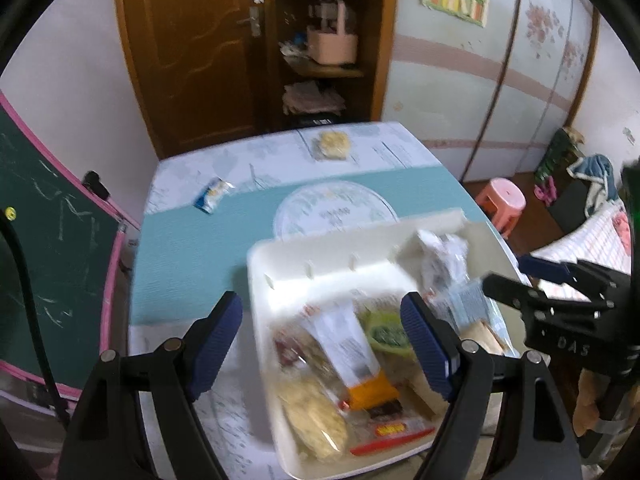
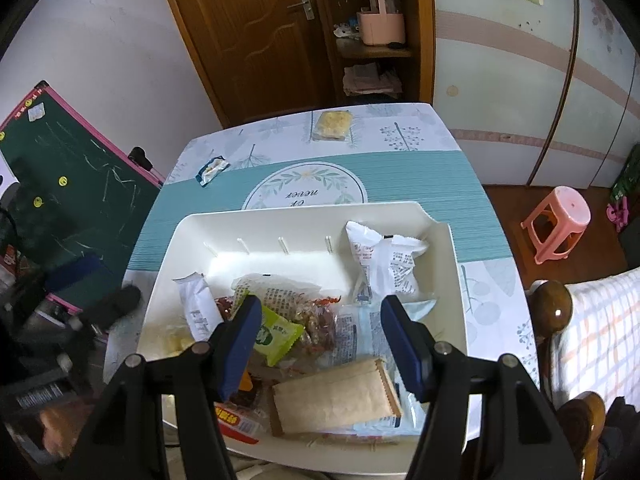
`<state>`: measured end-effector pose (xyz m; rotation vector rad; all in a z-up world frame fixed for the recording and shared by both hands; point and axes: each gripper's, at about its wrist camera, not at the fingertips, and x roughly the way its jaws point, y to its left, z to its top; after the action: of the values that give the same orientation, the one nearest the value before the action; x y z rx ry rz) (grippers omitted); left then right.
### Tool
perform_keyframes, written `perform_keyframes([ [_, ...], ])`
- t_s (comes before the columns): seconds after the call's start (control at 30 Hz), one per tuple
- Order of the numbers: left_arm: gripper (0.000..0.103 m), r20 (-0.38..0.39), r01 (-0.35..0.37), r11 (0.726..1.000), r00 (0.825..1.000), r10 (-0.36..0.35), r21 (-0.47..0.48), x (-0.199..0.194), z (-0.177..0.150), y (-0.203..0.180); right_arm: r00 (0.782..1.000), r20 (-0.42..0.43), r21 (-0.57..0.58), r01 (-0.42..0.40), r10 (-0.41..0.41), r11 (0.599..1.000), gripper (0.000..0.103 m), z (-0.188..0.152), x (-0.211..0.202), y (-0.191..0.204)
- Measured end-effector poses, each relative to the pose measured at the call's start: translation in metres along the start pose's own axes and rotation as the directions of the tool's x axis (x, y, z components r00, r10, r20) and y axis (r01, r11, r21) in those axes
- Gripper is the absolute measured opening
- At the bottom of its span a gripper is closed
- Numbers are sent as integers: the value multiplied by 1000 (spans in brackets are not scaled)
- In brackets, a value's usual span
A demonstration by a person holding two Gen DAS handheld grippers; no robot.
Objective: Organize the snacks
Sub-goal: 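Move both grippers back from the tray toward the table, then grasp the blue candy with the left gripper while the right grasps the clear puffed-snack bag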
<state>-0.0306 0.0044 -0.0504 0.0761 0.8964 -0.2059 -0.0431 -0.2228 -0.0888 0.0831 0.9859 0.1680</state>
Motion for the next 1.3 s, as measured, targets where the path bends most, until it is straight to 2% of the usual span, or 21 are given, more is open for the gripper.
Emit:
perform_keyframes([
  [0.2, 81, 99, -89, 995, 991, 93, -40, -25, 50, 47, 996, 60, -63, 65, -61, 996, 62, 38, -13, 0],
  [0.27, 86, 128, -124, 991, 983, 129, -47, -34, 70, 64, 995, 80, -67, 68, -63, 995, 62, 60, -21, -4],
  [0.37, 87, 167, -177, 983, 969, 182, -44, -45, 103, 85, 991, 113, -80, 75, -66, 994, 62, 102, -36, -8],
  [0.5, 87, 189, -210, 976, 958, 216, -49, -53, 149, 108, 984, 154, -107, 109, -92, 988, 62, 158, -50, -7],
  [0.67, 92, 204, -251, 966, 945, 257, -59, -41, 199, 129, 972, 179, -125, 179, -155, 976, 63, 232, -48, -7],
  [0.73, 92, 198, -267, 962, 941, 273, -57, -27, 217, 137, 970, 167, -124, 200, -179, 972, 63, 254, -38, -9],
  [0.9, 92, 131, -338, 941, 933, 336, -8, 38, 254, 154, 978, 98, -75, 191, -184, 979, 63, 312, 12, -21],
  [1.0, 92, 45, -321, 947, 946, 321, 4, 95, 263, 166, 985, 61, -30, 166, -164, 986, 63, 334, 50, -28],
  [1.1, 92, -36, -297, 954, 954, 298, 47, 149, 259, 168, 993, 13, -1, 121, -121, 993, 63, 344, 95, -33],
  [1.2, 92, -126, -267, 957, 952, 280, 111, 206, 242, 165, 996, -59, 19, 75, -74, 997, 63, 342, 148, -33],
  [1.3, 92, -208, -217, 964, 947, 246, 155, 255, 218, 159, 990, -136, 35, 55, -50, 998, 63, 331, 199, -31],
])
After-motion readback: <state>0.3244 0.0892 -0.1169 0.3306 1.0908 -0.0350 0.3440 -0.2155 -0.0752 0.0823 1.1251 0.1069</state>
